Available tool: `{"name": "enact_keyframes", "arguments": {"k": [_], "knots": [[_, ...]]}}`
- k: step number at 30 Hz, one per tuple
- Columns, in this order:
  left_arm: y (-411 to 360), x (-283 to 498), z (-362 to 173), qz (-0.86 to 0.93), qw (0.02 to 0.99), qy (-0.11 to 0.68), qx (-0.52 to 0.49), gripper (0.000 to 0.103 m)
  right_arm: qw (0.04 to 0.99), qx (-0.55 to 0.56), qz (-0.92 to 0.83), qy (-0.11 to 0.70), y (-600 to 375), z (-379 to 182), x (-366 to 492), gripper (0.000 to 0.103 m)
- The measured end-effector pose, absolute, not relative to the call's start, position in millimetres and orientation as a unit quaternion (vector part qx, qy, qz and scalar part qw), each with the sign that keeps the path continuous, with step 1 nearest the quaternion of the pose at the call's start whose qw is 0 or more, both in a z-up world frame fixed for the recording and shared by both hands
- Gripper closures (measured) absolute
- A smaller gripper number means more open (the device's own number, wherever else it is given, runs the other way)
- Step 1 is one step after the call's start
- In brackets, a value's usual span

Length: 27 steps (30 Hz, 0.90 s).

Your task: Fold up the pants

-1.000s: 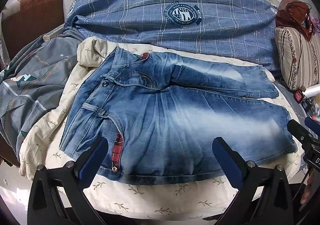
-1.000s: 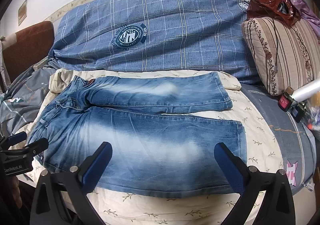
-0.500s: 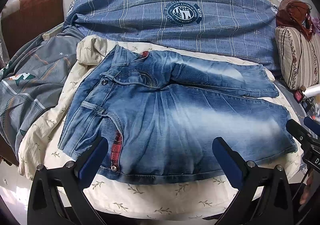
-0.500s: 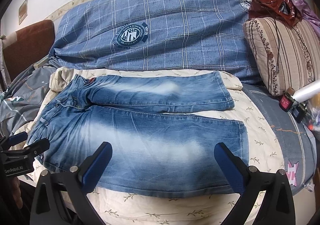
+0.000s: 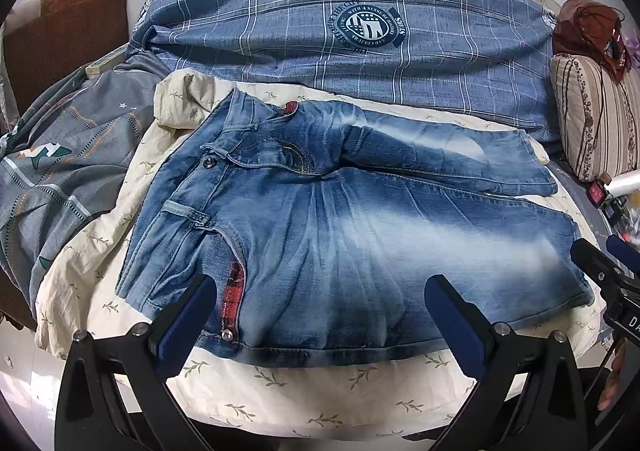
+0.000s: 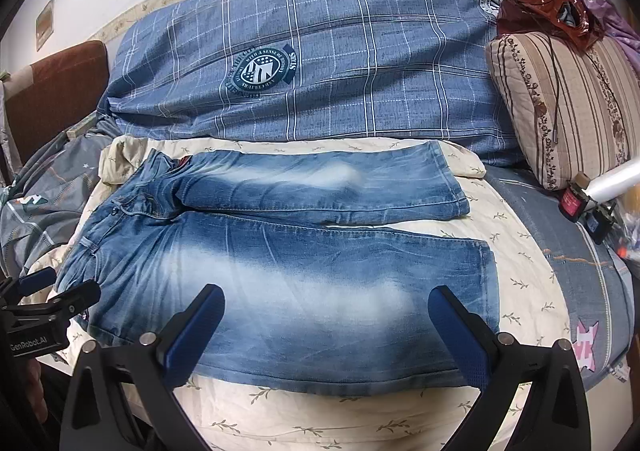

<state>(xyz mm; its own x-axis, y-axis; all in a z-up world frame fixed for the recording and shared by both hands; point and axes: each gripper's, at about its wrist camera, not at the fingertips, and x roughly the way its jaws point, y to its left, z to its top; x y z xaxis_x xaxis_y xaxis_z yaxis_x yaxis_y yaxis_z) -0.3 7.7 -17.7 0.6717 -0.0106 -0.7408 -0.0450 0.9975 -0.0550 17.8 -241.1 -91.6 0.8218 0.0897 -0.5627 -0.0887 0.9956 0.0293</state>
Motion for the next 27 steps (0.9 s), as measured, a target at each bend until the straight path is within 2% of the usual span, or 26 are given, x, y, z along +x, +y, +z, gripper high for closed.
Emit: {"name": "enact_keyframes", "arguments": {"k": [16, 20, 24, 27], "knots": [[18.1, -1.2, -19.9, 0.004, 0.910, 0.410, -0.057, 0.000, 0.951, 0.018, 0.056, 0.304, -243.0, -92.2, 20.0, 0.000], [60.9, -10.5, -25.7, 0.022, 0.908, 0.402, -0.117, 0.000, 0.932, 0.094, 0.087, 0.340, -268.4, -105.0, 17.7, 0.000], [137.2, -16.4, -57.9, 0.069, 0.869, 0.424, -0.245, 0.000, 0.884, 0.242, 0.100, 0.387, -324.7, -135.6, 12.7, 0.000], [156.2, -16.7, -69.0, 0.088, 0.859, 0.433, -0.258, 0.000, 0.856, 0.318, 0.085, 0.399, -361.9, -155.7, 9.8, 0.000]]}}
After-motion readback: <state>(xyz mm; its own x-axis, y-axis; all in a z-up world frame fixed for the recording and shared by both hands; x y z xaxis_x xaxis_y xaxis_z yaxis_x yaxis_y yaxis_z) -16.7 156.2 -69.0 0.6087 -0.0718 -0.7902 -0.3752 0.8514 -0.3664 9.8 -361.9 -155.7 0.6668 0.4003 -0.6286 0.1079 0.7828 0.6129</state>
